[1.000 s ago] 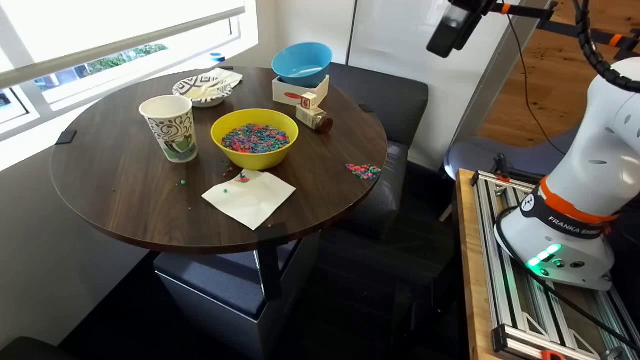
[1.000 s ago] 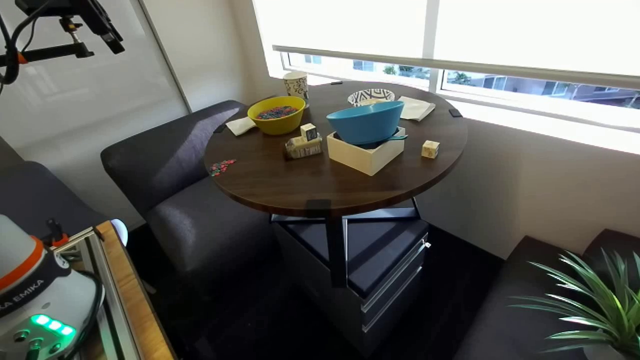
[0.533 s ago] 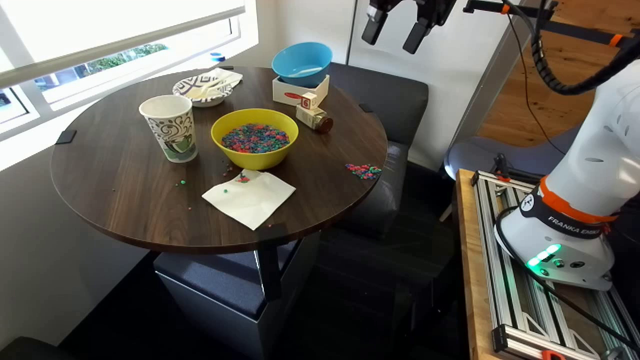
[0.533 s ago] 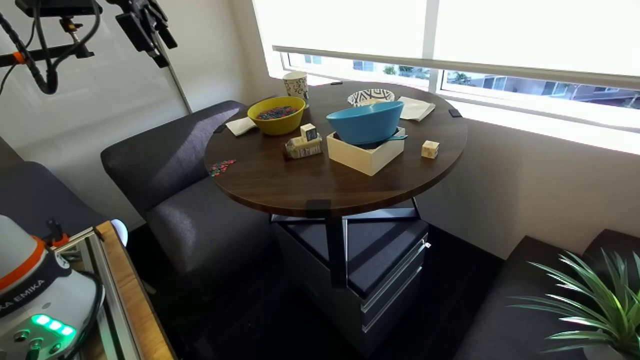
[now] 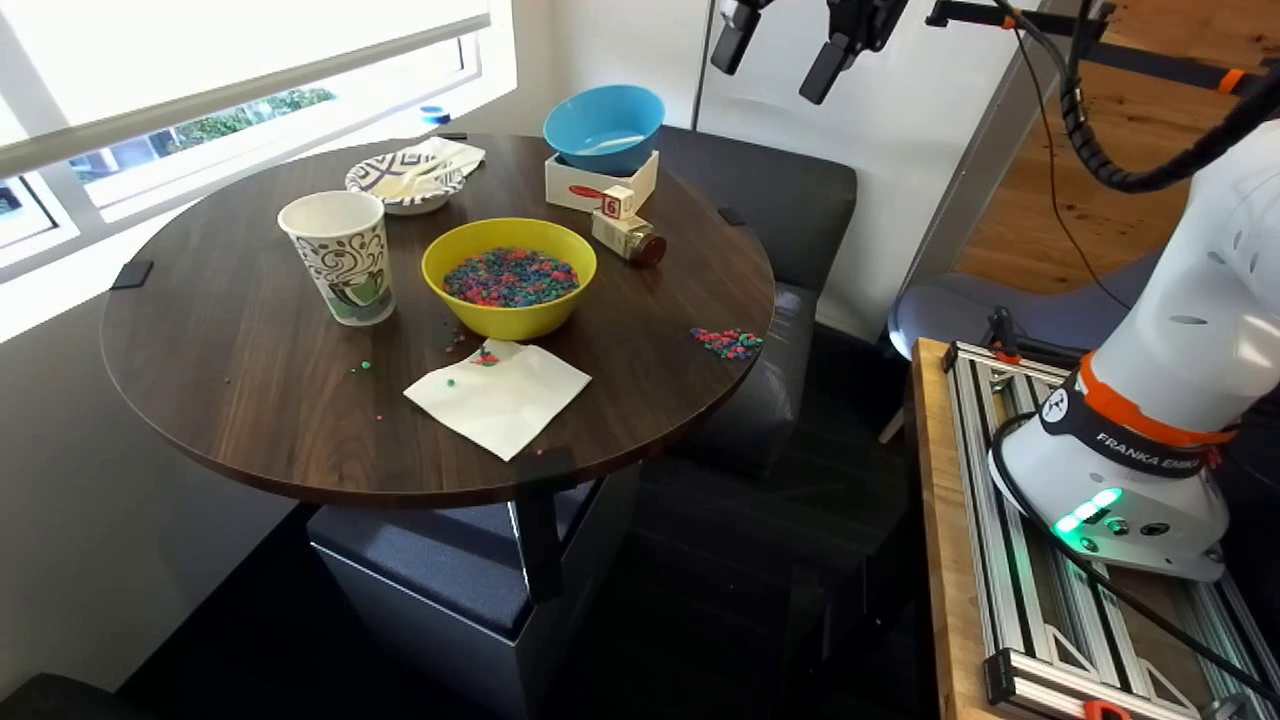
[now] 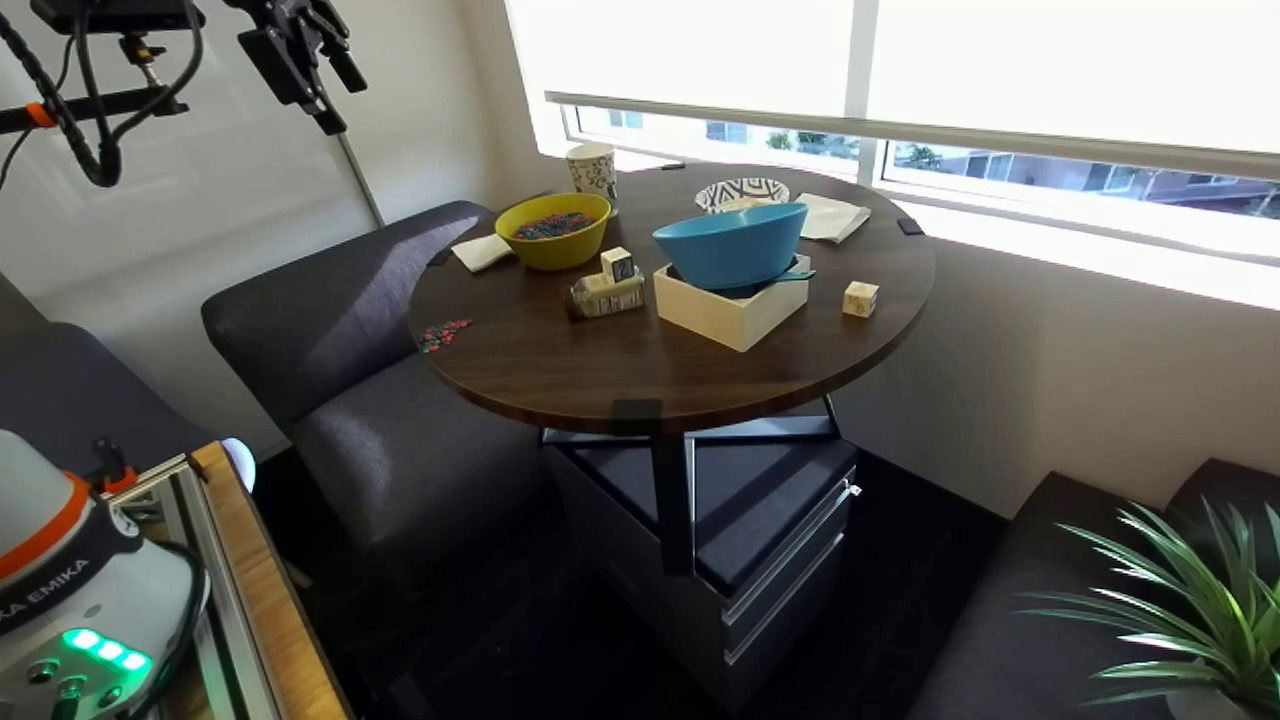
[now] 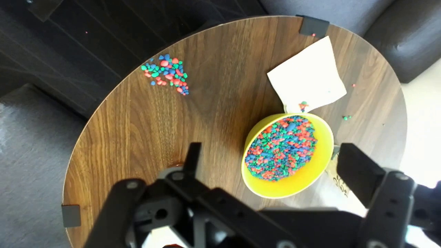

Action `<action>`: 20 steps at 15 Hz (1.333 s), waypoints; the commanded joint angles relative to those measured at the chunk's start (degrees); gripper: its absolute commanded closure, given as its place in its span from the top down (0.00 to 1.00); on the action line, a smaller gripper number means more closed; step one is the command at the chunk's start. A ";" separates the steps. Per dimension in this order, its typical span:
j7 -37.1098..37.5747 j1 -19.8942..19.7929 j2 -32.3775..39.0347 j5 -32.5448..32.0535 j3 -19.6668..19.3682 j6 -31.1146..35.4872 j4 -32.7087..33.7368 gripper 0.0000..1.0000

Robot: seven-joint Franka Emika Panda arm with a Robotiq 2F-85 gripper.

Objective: Pick up the styrofoam cup and pour its content in the yellow bowl before putting it down on the table

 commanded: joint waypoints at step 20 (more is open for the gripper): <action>30.46 2.20 26.64 -7.41 2.23 0.38 19.03 1.00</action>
